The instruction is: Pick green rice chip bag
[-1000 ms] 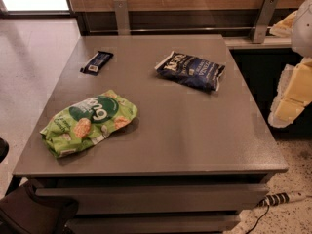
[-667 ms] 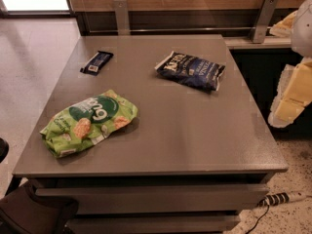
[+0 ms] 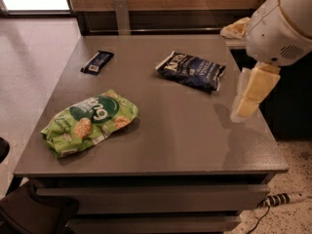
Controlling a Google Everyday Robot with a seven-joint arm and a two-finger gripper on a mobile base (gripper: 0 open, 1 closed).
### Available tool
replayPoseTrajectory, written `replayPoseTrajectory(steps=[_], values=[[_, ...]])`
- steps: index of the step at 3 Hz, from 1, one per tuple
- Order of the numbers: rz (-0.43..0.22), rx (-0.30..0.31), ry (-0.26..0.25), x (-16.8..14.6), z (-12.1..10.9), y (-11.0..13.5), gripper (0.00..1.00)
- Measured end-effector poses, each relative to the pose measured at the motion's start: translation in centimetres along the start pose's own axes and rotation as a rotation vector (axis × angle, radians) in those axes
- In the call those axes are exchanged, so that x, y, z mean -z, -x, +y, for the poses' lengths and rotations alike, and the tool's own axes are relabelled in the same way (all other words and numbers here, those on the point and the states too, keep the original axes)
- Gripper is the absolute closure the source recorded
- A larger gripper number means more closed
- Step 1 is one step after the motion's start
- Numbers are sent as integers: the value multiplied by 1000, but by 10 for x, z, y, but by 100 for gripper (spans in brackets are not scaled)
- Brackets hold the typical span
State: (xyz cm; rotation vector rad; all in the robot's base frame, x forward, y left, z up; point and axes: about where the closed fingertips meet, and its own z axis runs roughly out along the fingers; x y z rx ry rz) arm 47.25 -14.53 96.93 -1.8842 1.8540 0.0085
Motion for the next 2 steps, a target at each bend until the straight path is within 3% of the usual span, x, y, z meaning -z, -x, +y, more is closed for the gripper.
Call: replayPoseTrajectory(steps=[1, 2], values=[[-95, 174, 34, -46, -8, 52, 0], [-149, 306, 56, -82, -4, 101, 0]])
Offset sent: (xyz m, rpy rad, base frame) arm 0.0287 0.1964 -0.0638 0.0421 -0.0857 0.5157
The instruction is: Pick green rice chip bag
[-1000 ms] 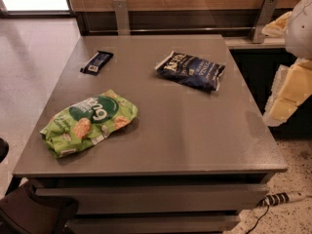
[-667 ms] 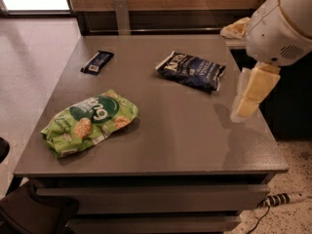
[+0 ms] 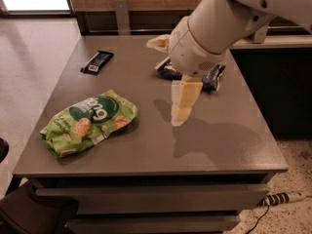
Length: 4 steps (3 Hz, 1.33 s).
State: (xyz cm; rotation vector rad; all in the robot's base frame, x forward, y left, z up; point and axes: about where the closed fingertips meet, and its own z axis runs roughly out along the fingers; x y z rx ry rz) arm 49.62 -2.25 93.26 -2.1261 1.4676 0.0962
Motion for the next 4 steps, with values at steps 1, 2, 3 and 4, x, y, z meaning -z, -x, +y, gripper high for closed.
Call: replayPoseTrajectory(steps=[1, 2, 3, 4], values=[[-18, 72, 6, -29, 2, 38, 0], [23, 37, -37, -43, 3, 65, 0], [21, 23, -36, -43, 3, 65, 0], [39, 49, -1, -52, -3, 71, 0]])
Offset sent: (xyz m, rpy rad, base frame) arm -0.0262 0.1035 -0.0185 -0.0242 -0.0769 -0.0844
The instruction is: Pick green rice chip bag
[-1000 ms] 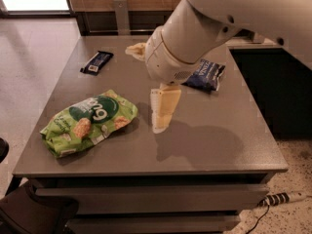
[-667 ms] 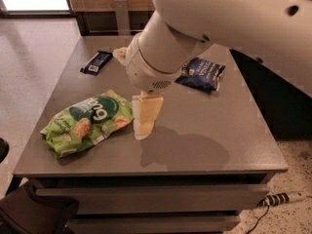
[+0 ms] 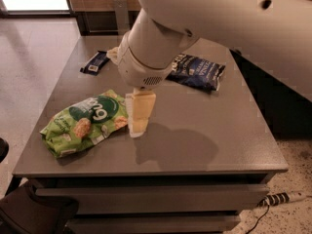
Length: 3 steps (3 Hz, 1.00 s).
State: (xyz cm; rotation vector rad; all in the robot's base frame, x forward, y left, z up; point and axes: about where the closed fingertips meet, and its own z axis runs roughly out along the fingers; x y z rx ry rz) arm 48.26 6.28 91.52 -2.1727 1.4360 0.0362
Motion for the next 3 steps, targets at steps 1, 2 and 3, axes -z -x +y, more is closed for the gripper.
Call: replayPoseTrajectory(steps=[1, 2, 3], values=[[35, 45, 75, -23, -14, 8, 0], [68, 148, 207, -69, -24, 31, 0], [58, 187, 289, -101, -19, 45, 0]])
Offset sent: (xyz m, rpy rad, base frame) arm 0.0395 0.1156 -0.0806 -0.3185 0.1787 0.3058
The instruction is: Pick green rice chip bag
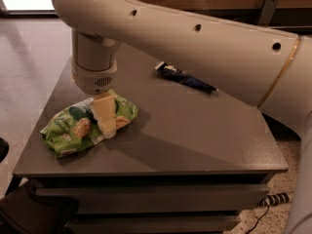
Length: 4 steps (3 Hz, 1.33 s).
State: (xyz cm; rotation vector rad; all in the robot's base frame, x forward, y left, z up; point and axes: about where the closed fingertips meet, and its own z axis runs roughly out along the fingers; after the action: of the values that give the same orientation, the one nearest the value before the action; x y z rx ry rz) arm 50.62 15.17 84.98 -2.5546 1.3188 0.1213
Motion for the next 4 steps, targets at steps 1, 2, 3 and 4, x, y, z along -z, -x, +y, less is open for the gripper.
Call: replayPoseTrajectory(steps=[1, 2, 3, 4], values=[[-3, 2, 48, -25, 11, 9, 24], [-3, 4, 40, -21, 9, 9, 48], [-2, 6, 39, -21, 10, 10, 78], [-2, 6, 39, -20, 10, 10, 99]])
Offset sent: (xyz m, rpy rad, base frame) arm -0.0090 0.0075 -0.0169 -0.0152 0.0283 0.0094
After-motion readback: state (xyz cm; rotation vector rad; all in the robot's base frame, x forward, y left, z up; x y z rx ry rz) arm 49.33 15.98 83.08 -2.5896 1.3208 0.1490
